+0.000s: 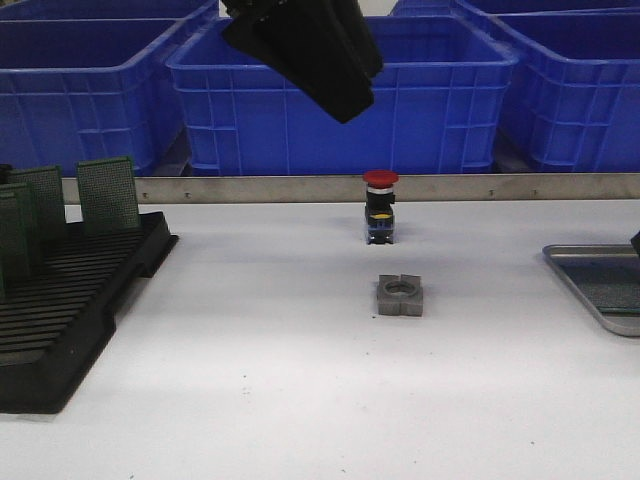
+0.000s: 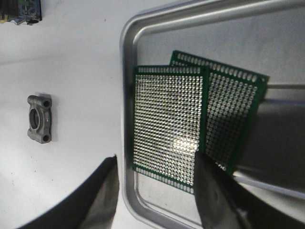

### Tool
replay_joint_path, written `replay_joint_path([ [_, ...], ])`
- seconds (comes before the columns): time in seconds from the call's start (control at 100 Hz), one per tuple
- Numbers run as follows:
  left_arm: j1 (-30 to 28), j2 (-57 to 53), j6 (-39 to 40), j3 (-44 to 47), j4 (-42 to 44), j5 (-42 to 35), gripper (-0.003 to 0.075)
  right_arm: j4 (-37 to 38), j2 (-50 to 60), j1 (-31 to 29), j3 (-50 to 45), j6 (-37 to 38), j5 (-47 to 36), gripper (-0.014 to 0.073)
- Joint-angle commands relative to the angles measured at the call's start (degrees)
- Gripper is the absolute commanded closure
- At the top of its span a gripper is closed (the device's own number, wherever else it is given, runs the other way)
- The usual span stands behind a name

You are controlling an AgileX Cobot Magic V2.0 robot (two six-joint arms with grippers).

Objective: Place circuit board on tray
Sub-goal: 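Lower the second board into the silver tray with the right gripper and release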

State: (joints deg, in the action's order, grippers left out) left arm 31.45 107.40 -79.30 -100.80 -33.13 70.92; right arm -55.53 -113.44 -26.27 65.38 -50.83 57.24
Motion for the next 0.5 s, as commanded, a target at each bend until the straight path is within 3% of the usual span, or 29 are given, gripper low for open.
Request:
replay_joint_path([
  [0.0, 0.3, -3.2, 0.1, -1.5, -2.8, 1.8, 0.0091, -2.0, 2.7, -0.4, 1.3, -0.3, 2.2, 0.0199],
  [0.49, -1.9, -10.6, 11.5, -1.5, 0.0, -5.0, 0.0092, -1.9, 8.6, 2.1, 1.3, -0.3, 0.3, 0.0199],
])
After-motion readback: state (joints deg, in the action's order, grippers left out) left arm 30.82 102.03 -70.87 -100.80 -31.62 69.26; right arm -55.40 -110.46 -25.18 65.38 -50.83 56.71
